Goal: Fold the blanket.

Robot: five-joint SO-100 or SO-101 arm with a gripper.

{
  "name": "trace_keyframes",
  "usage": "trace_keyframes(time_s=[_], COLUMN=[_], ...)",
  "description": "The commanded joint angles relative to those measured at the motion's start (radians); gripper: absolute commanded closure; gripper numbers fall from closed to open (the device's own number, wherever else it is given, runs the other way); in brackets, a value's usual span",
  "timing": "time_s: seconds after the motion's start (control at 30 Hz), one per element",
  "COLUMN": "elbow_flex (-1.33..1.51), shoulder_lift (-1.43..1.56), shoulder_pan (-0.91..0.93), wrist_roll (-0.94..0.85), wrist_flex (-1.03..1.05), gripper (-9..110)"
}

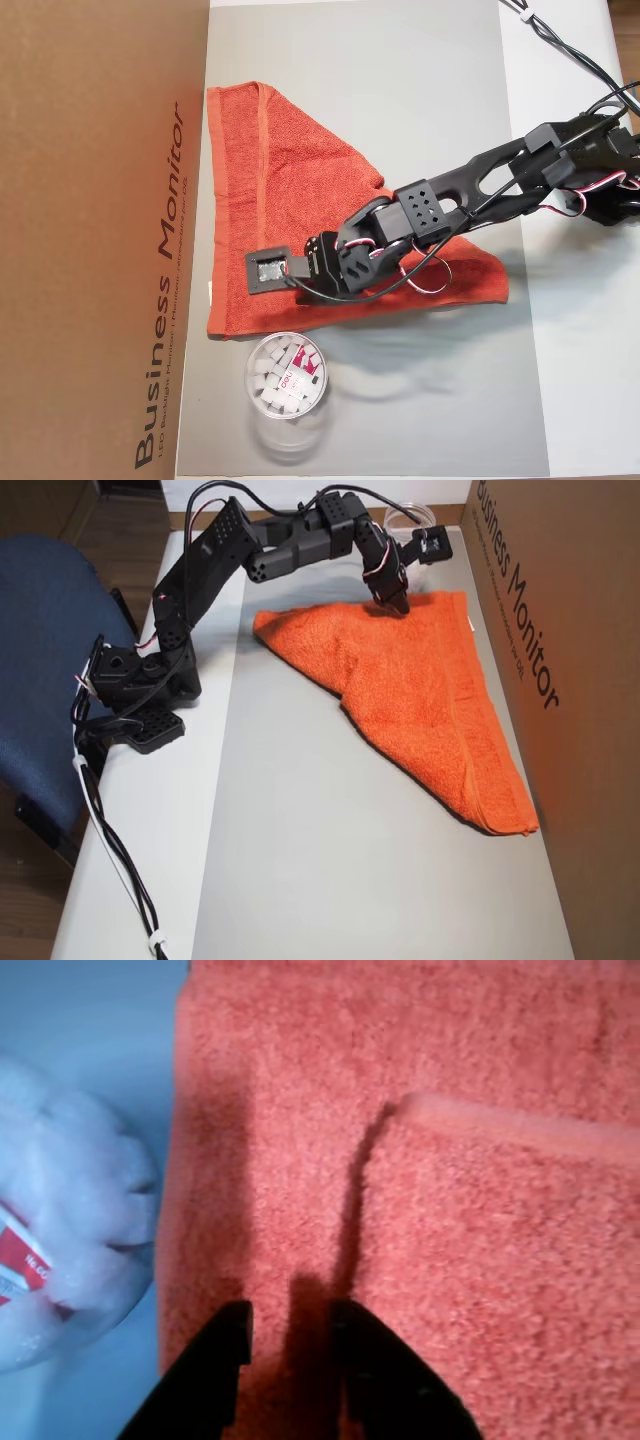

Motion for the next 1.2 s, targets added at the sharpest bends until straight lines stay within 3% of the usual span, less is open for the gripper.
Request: trace_keyframes(time_s=[0.0,0.77,1.0,1.17], elbow_flex=[0.028,0.167,0.153,0.158], shoulder_lift=[0.064,0.178,0.189,0.189], shoulder_pan=[0.006,0.031,0.034,0.032], wrist_roll=[0.011,-0.003,-0.011,-0.153], wrist_flex=[0.002,-0.015,-0.017,-0.017], gripper=[95,95,83,82])
